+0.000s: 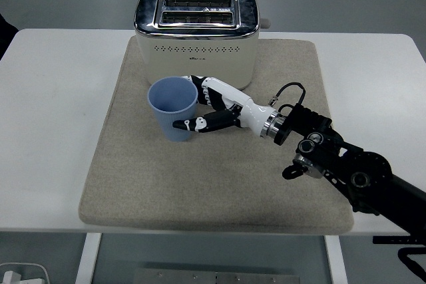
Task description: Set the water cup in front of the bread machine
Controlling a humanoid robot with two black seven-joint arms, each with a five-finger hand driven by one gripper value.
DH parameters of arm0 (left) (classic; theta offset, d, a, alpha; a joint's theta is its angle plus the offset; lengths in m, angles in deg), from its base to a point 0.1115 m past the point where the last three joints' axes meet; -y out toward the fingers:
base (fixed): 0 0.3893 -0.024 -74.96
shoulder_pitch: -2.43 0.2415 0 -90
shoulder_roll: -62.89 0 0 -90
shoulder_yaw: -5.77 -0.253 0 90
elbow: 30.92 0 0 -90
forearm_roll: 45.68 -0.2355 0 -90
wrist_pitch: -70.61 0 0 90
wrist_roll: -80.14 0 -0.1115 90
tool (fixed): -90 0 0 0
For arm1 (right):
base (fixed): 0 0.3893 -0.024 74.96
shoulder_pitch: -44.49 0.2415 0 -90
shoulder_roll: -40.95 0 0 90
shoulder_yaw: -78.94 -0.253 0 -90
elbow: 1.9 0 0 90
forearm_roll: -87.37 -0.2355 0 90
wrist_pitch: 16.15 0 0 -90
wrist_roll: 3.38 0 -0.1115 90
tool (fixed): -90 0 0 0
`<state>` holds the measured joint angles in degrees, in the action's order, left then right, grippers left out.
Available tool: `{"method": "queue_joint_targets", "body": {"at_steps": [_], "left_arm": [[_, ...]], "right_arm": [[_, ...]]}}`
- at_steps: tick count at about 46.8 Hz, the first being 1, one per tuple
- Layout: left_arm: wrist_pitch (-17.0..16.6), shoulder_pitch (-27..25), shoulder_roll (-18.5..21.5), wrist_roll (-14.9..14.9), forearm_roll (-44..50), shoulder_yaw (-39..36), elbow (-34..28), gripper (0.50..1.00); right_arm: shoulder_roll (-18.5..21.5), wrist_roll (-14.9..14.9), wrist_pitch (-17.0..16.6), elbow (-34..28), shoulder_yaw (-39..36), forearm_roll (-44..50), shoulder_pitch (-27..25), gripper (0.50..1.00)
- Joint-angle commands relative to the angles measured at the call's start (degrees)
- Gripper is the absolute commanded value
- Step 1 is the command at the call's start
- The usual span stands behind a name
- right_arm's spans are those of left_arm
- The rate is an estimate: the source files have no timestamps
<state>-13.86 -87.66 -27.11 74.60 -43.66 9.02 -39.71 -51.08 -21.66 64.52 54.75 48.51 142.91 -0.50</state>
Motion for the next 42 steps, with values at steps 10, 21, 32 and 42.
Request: {"method": "queue_joint_targets", "body": {"at_steps": [10,21,32,42], "left_arm": [[0.0,0.0,0.0,0.0,0.0,0.0,0.0,1.0],[0.0,0.0,0.0,0.0,0.0,0.0,0.0,1.0],[0.0,0.0,0.0,0.0,0.0,0.0,0.0,1.0],[0.0,0.0,0.0,0.0,0.0,0.0,0.0,1.0]], "right_arm": [[2.0,0.0,-0.1,-4.7,1.3,0.0,1.4,0.69],[2.0,-0.1,-0.1,-6.3,1.3,0.1,1.6,0.699],[2.0,-0.1,0.2,-6.5,1.3,0.1,1.1,0.731],[2.0,-0.3,1.7,-6.5,2.0,0.0,0.8,0.807]]}}
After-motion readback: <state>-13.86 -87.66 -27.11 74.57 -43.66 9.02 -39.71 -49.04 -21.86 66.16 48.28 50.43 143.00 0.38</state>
